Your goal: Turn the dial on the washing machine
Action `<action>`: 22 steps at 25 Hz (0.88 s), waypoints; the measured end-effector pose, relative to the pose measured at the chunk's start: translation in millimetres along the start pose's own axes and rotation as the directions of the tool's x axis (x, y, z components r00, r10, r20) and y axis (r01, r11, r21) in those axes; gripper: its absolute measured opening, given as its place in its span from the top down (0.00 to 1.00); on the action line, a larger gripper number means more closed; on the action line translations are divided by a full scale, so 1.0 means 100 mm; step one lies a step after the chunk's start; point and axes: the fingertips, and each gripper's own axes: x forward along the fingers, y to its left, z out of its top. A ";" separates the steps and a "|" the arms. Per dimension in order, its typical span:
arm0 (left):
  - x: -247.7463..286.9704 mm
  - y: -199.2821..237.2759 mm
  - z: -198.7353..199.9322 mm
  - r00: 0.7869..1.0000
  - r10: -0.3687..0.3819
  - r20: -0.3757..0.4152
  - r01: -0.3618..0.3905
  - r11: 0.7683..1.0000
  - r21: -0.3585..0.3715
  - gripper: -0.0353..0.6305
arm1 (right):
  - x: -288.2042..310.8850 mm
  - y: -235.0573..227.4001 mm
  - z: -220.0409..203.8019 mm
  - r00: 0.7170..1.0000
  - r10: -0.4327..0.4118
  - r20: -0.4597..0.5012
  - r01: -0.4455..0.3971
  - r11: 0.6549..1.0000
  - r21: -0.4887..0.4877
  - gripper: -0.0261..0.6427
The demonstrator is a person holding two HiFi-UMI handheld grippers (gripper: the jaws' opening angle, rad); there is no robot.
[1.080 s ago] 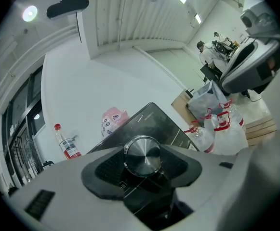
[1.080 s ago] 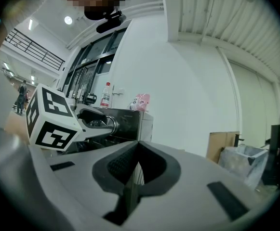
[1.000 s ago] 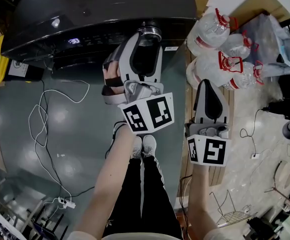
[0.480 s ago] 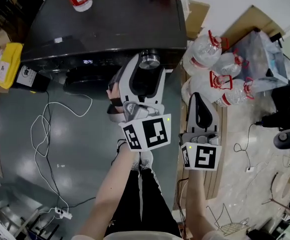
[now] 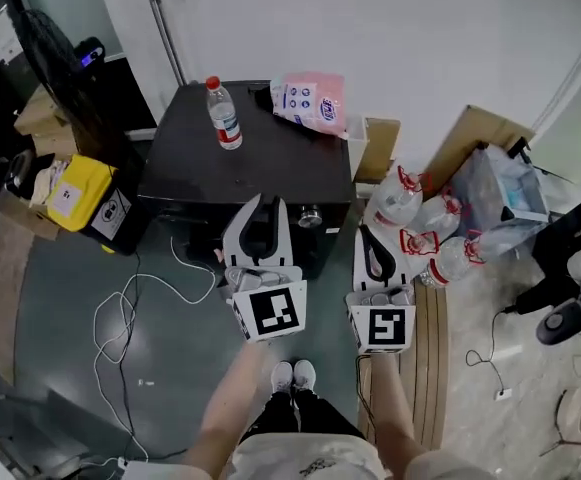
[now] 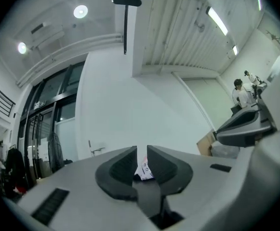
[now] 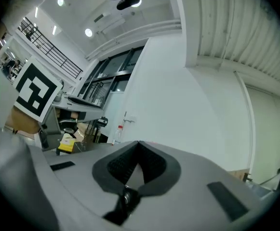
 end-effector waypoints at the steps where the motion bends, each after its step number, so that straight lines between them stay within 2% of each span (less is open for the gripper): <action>1: -0.08 0.11 0.14 1.000 0.016 0.021 -0.015 1.000 -0.021 0.87 | -0.05 0.03 0.14 1.000 0.000 0.009 0.000 1.000 0.005 0.95; 3: -0.30 0.28 0.40 0.996 0.030 0.085 -0.025 0.998 -0.064 0.91 | -0.15 0.10 0.34 1.000 0.020 0.024 -0.020 1.000 -0.021 0.95; 5: -0.54 0.33 0.59 0.990 0.014 0.142 -0.002 0.997 -0.081 0.94 | -0.26 0.19 0.48 0.998 0.054 0.018 -0.053 0.997 -0.059 0.95; 7: -0.76 0.32 0.68 0.987 -0.004 0.158 0.018 0.996 -0.087 0.94 | -0.36 0.28 0.60 0.997 0.081 0.010 -0.080 0.993 -0.086 0.95; 11: -1.19 0.35 0.59 0.993 -0.002 0.116 0.020 0.988 -0.153 0.95 | -0.58 0.49 0.73 0.994 0.109 0.024 -0.106 0.989 -0.103 0.95; 13: -1.37 0.31 0.51 0.996 -0.001 0.092 0.015 0.987 -0.160 0.95 | -0.70 0.56 0.73 0.992 0.121 0.032 -0.117 0.989 -0.092 0.95; 17: -1.63 0.19 0.33 0.999 -0.016 0.048 0.023 0.987 -0.160 0.95 | -0.90 0.66 0.58 0.988 0.152 0.039 -0.147 0.983 -0.107 0.95; 22: -1.75 0.18 0.21 0.999 0.006 0.032 0.000 0.978 -0.209 0.95 | -1.07 0.75 0.38 0.986 0.168 0.003 -0.167 0.983 -0.081 0.95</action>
